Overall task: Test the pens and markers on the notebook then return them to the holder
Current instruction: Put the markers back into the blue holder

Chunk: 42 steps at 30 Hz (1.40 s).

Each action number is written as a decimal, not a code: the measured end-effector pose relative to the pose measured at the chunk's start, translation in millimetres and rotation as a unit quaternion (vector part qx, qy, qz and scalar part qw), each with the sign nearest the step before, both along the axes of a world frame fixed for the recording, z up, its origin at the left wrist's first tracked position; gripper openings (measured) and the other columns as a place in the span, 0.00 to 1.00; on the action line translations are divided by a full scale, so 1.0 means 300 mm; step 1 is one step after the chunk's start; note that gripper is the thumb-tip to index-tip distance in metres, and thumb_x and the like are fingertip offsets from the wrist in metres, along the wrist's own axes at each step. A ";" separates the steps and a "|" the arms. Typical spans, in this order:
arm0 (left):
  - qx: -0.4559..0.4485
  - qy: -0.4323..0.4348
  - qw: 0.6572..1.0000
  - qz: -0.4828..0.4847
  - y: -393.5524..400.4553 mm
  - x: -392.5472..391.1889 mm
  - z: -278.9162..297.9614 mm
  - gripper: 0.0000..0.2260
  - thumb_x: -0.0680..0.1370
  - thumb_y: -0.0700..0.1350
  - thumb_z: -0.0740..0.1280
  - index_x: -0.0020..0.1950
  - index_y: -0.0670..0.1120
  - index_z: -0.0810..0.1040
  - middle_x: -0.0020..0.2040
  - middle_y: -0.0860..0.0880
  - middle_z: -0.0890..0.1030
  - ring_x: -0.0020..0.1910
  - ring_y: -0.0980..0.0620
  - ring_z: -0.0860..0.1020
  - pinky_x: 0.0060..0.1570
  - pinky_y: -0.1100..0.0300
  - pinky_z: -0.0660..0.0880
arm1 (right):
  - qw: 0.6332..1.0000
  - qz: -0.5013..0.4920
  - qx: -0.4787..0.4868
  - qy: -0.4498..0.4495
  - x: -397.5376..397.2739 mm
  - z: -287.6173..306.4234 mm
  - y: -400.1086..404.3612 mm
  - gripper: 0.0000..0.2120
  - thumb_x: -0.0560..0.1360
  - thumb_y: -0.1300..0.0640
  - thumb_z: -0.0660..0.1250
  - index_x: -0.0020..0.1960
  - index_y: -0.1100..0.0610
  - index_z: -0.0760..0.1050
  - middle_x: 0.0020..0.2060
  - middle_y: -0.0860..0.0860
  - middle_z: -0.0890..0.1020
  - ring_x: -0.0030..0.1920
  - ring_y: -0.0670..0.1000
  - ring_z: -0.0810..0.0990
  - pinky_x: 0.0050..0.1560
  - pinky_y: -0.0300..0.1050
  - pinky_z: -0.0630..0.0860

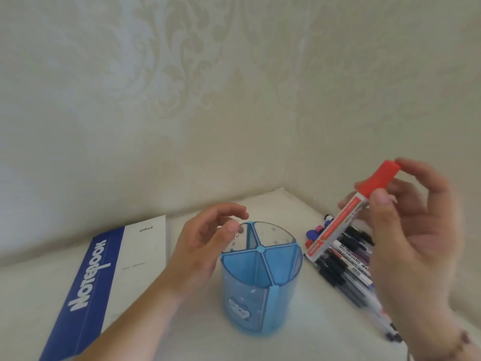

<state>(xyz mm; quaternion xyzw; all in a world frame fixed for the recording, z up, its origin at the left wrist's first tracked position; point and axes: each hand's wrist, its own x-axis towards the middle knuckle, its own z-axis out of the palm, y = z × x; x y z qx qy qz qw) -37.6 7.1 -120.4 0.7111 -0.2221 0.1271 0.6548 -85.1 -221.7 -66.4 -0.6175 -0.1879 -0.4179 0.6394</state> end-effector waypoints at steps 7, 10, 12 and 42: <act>-0.003 0.015 0.998 -0.054 -0.013 -0.006 -0.016 0.24 0.76 0.66 0.61 0.57 0.48 0.80 0.53 0.43 0.83 0.53 0.44 0.80 0.54 0.59 0.76 | 0.991 0.114 0.056 -0.041 -0.034 -0.003 0.053 0.19 0.79 0.59 0.60 0.67 0.50 0.60 0.50 0.60 0.75 0.37 0.59 0.82 0.40 0.57 0.80; -0.002 0.009 0.998 -0.056 -0.017 -0.004 -0.017 0.25 0.76 0.67 0.59 0.58 0.49 0.80 0.54 0.44 0.83 0.54 0.45 0.81 0.55 0.60 0.76 | 0.987 0.142 0.069 -0.043 -0.024 -0.006 0.050 0.17 0.79 0.61 0.58 0.67 0.51 0.62 0.49 0.58 0.75 0.39 0.59 0.83 0.43 0.54 0.80; -0.003 0.002 0.998 -0.056 -0.018 -0.001 -0.019 0.26 0.76 0.67 0.59 0.58 0.48 0.80 0.54 0.44 0.83 0.55 0.45 0.80 0.55 0.60 0.75 | 0.986 0.158 0.046 -0.033 -0.016 -0.020 0.055 0.15 0.79 0.61 0.61 0.64 0.53 0.65 0.49 0.60 0.75 0.42 0.60 0.83 0.45 0.55 0.80; -0.031 -0.055 0.998 -0.013 0.002 0.013 -0.033 0.30 0.75 0.68 0.60 0.55 0.42 0.80 0.45 0.49 0.80 0.48 0.51 0.77 0.51 0.55 0.75 | 0.765 -0.140 -0.562 0.283 0.096 -0.143 -0.081 0.04 0.74 0.49 0.67 0.46 0.42 0.81 0.45 0.41 0.80 0.55 0.47 0.75 0.51 0.47 0.76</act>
